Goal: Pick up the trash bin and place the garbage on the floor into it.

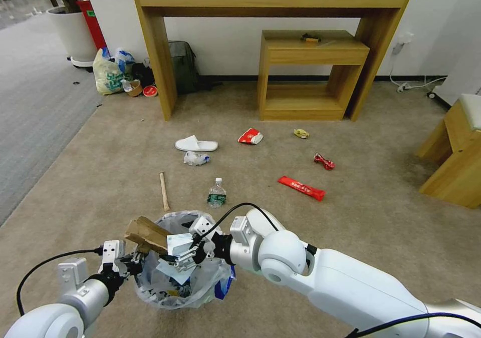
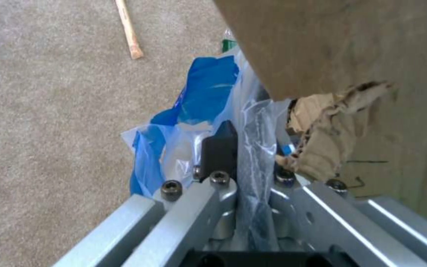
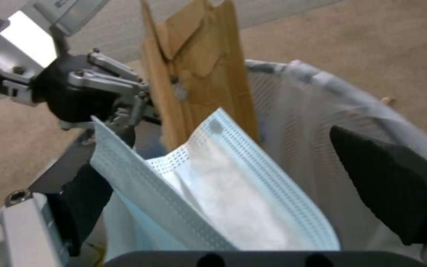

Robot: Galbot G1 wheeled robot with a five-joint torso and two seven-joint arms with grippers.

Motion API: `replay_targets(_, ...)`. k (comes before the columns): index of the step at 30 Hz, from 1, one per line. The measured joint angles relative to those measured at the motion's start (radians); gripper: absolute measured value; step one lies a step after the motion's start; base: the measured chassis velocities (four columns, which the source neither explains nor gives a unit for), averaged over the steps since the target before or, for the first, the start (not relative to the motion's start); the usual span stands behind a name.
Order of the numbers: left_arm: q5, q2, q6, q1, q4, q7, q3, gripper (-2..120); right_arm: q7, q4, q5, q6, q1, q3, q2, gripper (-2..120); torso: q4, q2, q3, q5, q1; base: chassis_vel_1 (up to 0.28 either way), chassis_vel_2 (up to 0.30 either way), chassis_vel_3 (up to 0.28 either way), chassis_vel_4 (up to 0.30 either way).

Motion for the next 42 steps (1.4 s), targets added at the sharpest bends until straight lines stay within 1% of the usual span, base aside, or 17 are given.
replay_targets(9, 0.0, 0.001, 0.0, -0.005, 0.002, 0.004, 0.002, 0, -0.008, -0.011, -0.039, 0.013, 0.001, 0.035, -0.021, 100, 0.0, 0.0, 0.0, 0.0001, 0.0, 0.0, 0.0, 0.0, 0.0)
replay_targets(15, 0.001, -0.001, 0.0, -0.006, 0.011, 0.006, 0.003, 0, -0.008, 0.007, -0.034, 0.014, 0.001, 0.064, -0.031, 100, 0.0, 0.0, 0.0, 0.0, 0.0, 0.0, 0.0, 0.0, 0.0)
replay_targets(20, 0.002, -0.001, 0.0, -0.007, 0.012, 0.007, 0.005, 0, -0.008, 0.012, -0.023, 0.014, 0.001, 0.067, -0.03, 100, 0.0, 0.0, 0.0, 0.0, 0.0, 0.0, 0.0, 0.0, 0.0)
replay_targets(27, 0.003, -0.002, 0.0, -0.008, 0.016, 0.009, 0.002, 0, 0.005, 0.014, 0.016, 0.014, 0.002, 0.063, -0.009, 100, 0.0, 0.0, 0.0, 0.0, 0.0, 0.0, 0.0, 0.0, 0.0)
replay_targets(34, 0.003, -0.005, 0.0, -0.007, 0.018, 0.011, 0.001, 0, 0.029, 0.007, 0.075, 0.009, 0.017, 0.096, 0.024, 100, 0.0001, 0.0, 0.0, 0.0, 0.0, 0.0, 0.0, 0.0, 0.0)
replay_targets(42, 0.003, -0.007, 0.0, -0.01, 0.019, 0.012, 0.001, 0, 0.032, -0.003, 0.081, 0.008, 0.028, 0.101, 0.037, 100, 0.0, 0.0, 0.0, 0.0, 0.0, 0.0, 0.0, 0.0, 0.0)
